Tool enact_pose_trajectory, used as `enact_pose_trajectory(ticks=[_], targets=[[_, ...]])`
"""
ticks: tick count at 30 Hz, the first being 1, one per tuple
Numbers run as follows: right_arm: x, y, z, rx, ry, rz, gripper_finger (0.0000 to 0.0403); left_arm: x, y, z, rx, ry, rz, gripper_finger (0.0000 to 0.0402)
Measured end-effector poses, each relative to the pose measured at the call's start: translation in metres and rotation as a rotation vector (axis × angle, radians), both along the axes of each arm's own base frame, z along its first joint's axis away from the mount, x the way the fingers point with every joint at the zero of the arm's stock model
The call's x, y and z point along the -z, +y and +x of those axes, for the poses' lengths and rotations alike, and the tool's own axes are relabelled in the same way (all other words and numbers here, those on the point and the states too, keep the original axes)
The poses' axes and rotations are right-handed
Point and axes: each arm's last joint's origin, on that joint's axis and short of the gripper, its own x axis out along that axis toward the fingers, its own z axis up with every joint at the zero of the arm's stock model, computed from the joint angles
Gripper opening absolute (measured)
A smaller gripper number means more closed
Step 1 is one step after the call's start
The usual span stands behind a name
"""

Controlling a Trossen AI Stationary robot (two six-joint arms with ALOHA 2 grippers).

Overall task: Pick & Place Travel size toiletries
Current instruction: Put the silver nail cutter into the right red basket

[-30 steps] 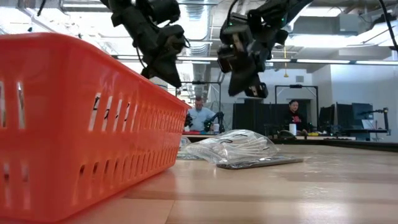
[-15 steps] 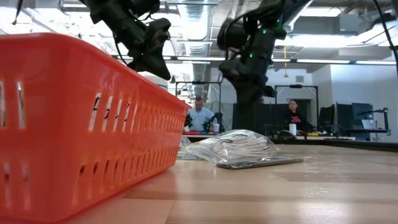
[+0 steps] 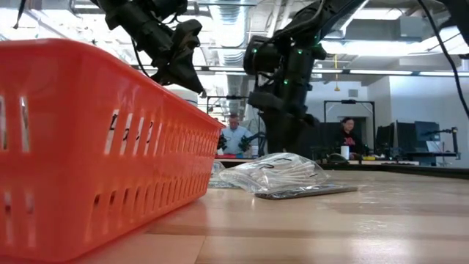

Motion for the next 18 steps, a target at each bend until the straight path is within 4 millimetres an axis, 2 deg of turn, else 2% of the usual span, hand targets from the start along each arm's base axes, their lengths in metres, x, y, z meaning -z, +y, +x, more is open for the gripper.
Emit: enact_pose_trajectory(ticks=[7,11,18], targets=[[0.020,0.001,0.007,-0.002,0.066,-0.020,0.0232,-0.001,0.000,0.001,0.000,-0.009,0.002,0.0002],[0.031,0.000,0.007,-0.001,0.105,-0.009,0.0226,-0.001,0.000,0.001,0.000,-0.016,0.004,0.0002],[0.033,0.001,0.007,-0.011,0.103,0.010,0.0200,-0.001,0.000,0.001,0.000,-0.019,0.005,0.0002]])
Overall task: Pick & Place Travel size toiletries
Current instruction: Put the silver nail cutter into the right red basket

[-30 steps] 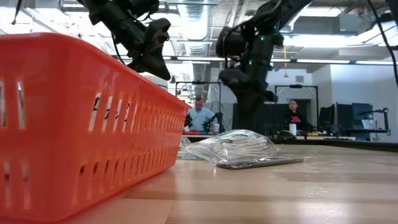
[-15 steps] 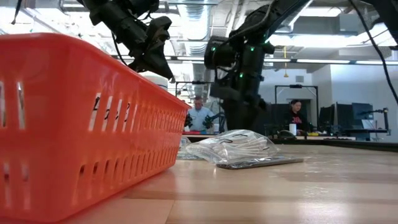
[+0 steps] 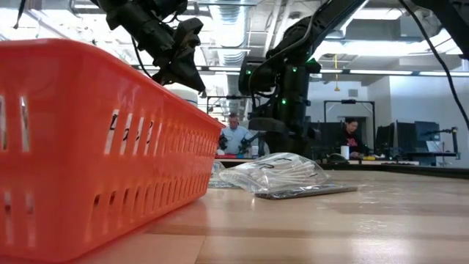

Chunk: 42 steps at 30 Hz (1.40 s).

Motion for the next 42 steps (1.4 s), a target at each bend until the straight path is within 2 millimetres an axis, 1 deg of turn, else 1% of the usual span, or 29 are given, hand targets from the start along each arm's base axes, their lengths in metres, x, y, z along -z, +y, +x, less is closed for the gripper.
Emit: enact_pose_trajectory(ticks=[11,15,24,34,37,42], targets=[[0.0005,0.0000,-0.0004,-0.004,0.001,0.006,0.0136,-0.0011,0.0002,0.0009,0.001,-0.014,0.005,0.0002],[0.0006,0.0000,-0.0005,-0.009,0.002,0.007,0.0121,-0.0017,0.0004,0.0013,0.001,-0.021,0.008,0.0002],[0.0008,0.0002,-0.0005,-0.011,0.002,0.010,0.0103,-0.0024,0.0006,0.0020,0.002,-0.031,0.012,0.0002],[0.0007,0.0008,-0.0006,-0.014,0.003,0.013,0.0047,-0.0030,0.0007,0.0025,0.002,-0.038,0.014,0.0002],[0.0007,0.0010,-0.0006,-0.014,0.004,0.013,0.0041,-0.0031,0.0007,0.0025,0.002,-0.039,0.015,0.0002],[0.0010,0.0010,-0.0010,-0.014,0.008,0.014,0.0048,-0.0035,0.0008,0.0029,0.006,-0.044,0.021,0.0002]])
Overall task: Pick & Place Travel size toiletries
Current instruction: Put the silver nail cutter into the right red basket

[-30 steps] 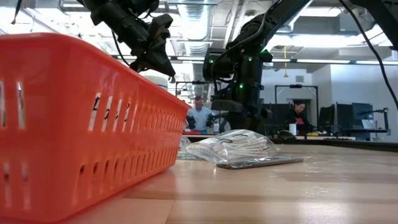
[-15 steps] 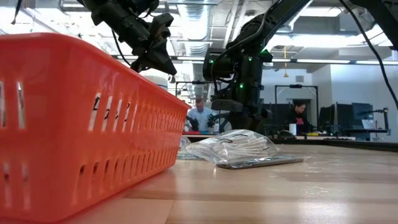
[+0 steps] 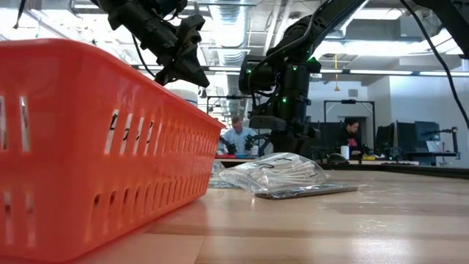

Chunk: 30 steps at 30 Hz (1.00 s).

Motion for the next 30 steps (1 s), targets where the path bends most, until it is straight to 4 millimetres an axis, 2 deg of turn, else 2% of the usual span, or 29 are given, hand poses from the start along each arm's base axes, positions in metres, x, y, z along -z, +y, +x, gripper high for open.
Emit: enact_pose_trajectory(ticks=[9,23,30], targets=[[-0.011,0.002,-0.007,-0.025,0.012,0.009,0.0046,0.000,0.000,0.000,0.000,0.001,0.000,0.0002],[-0.063,0.010,-0.026,-0.033,-0.064,0.106,0.0045,0.000,0.000,0.000,-0.002,-0.001,-0.002,0.0002],[-0.097,0.032,-0.046,-0.018,-0.057,0.121,0.0046,0.000,0.000,0.000,-0.007,-0.004,-0.009,0.0002]])
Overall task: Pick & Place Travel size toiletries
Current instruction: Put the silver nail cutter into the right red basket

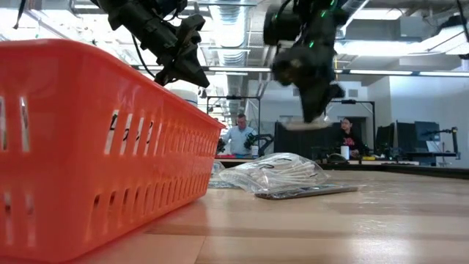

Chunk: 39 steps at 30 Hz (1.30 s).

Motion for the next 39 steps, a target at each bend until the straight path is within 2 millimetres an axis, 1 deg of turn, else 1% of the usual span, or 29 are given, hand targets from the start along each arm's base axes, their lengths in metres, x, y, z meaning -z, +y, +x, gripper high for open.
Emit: enact_pose_trajectory(ticks=[4,7,11,14,16,22,26,32,35,39], targets=[[-0.020,0.023,-0.016,0.007,-0.026,0.010,0.0045,-0.001,0.000,0.000,-0.025,-0.017,-0.029,0.0002],[-0.031,0.045,-0.032,0.020,-0.031,0.009,0.0045,-0.002,-0.002,0.002,-0.043,-0.040,-0.050,0.0002],[-0.042,0.076,-0.055,0.040,-0.019,-0.026,0.0046,-0.005,-0.010,0.006,-0.069,-0.085,-0.073,0.0002],[-0.044,0.100,-0.075,0.055,-0.017,-0.031,0.0045,-0.008,-0.019,0.010,-0.093,-0.135,-0.093,0.0002],[-0.044,0.118,-0.090,0.063,-0.017,-0.022,0.0045,-0.010,-0.027,0.012,-0.119,-0.162,-0.102,0.0002],[-0.037,0.170,-0.145,0.100,0.003,0.018,0.0046,-0.015,-0.059,0.018,-0.182,-0.251,-0.137,0.0001],[-0.029,0.200,-0.180,0.132,0.041,0.015,0.0046,-0.016,-0.081,0.018,-0.203,-0.282,-0.146,0.0001],[-0.021,0.233,-0.223,0.175,0.077,0.020,0.0046,-0.018,-0.104,0.016,-0.229,-0.317,-0.158,0.0001],[-0.017,0.246,-0.242,0.208,0.098,0.020,0.0046,-0.018,-0.110,0.015,-0.244,-0.330,-0.164,0.0001],[-0.010,0.259,-0.263,0.235,0.131,0.018,0.0046,-0.018,-0.112,0.015,-0.247,-0.338,-0.169,0.0001]])
